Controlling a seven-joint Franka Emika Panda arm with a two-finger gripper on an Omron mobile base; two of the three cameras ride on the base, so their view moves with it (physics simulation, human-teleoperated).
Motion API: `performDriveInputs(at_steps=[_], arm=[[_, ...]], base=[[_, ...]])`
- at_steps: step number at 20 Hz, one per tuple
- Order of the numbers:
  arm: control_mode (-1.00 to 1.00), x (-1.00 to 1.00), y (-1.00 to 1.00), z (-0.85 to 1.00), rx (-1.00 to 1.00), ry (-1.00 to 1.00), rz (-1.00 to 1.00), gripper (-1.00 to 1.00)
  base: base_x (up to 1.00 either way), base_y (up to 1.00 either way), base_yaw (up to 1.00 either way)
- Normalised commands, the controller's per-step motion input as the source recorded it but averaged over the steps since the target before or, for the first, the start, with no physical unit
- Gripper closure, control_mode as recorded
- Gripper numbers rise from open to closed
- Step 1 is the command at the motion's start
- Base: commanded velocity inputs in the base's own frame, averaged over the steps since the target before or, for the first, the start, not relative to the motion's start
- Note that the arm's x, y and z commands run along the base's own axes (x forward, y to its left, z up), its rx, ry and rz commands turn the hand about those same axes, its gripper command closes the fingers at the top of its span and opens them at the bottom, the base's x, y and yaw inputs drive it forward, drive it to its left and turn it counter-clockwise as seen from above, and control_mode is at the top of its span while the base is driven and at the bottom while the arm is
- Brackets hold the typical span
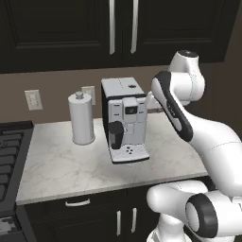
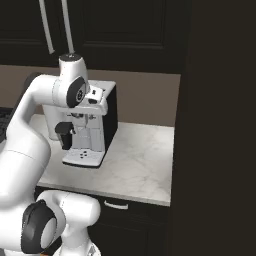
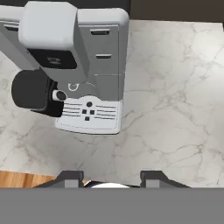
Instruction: Take a straw from the drawer in front and place it inside the glass cup on the dining counter.
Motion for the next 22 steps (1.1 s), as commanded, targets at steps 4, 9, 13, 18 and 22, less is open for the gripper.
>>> performDriveInputs(at_steps=[4, 9, 13, 18, 22], arm=[[-1.0, -0.07, 0.0, -0.14, 0.0, 0.01, 0.0, -1.0], [-1.0, -0.43, 0.0, -0.28, 0.0, 0.0, 0.0, -1.0], [-1.0, -0.44, 0.0, -0.27, 0.0, 0.0, 0.0, -1.0], [1.0, -0.06, 0.0, -0.05, 0.0, 0.0, 0.0, -1.0], [1.0, 0.0, 0.0, 0.0, 0.0, 0.0, 0.0, -1.0]], base=[[0.0, 0.0, 0.0], [0.0, 0.0, 0.0], [0.0, 0.0, 0.0], [-0.13, 0.0, 0.0], [-0.16, 0.0, -0.09]])
